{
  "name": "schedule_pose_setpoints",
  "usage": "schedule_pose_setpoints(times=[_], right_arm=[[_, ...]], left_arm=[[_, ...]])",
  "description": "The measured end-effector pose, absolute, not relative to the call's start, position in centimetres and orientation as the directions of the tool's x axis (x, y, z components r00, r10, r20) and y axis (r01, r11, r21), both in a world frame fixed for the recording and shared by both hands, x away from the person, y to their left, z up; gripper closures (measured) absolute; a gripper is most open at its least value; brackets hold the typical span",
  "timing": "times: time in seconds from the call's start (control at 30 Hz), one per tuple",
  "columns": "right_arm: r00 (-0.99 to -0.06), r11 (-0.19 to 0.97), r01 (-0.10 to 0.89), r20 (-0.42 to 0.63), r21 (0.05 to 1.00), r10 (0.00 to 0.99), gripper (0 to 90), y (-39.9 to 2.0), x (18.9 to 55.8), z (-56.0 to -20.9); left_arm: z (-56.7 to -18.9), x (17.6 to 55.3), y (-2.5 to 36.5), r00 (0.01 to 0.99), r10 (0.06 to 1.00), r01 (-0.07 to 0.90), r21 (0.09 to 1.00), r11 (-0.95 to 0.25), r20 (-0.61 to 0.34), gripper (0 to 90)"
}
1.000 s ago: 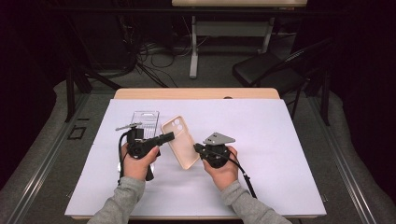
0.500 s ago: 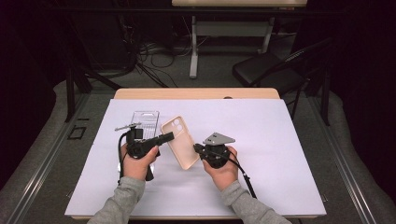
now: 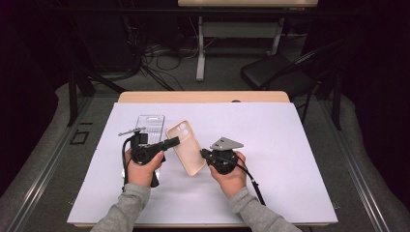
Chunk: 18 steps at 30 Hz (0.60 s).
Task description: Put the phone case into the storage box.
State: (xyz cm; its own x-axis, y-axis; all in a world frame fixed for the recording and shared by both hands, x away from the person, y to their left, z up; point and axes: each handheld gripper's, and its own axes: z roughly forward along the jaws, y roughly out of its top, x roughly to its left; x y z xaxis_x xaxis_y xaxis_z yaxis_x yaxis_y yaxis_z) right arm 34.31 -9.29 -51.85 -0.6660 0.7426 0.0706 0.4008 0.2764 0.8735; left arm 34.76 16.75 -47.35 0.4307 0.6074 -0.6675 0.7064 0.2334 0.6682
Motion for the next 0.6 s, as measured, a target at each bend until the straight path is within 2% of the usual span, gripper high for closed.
schedule_pose_setpoints(times=[0.6], right_arm=[[-0.672,0.274,0.404,0.080,0.873,0.737,87.2,-9.24,34.33,-51.85]], left_arm=[[-47.32,34.68,16.79,0.432,0.611,0.700,0.674,0.236,-0.663,80.1]])
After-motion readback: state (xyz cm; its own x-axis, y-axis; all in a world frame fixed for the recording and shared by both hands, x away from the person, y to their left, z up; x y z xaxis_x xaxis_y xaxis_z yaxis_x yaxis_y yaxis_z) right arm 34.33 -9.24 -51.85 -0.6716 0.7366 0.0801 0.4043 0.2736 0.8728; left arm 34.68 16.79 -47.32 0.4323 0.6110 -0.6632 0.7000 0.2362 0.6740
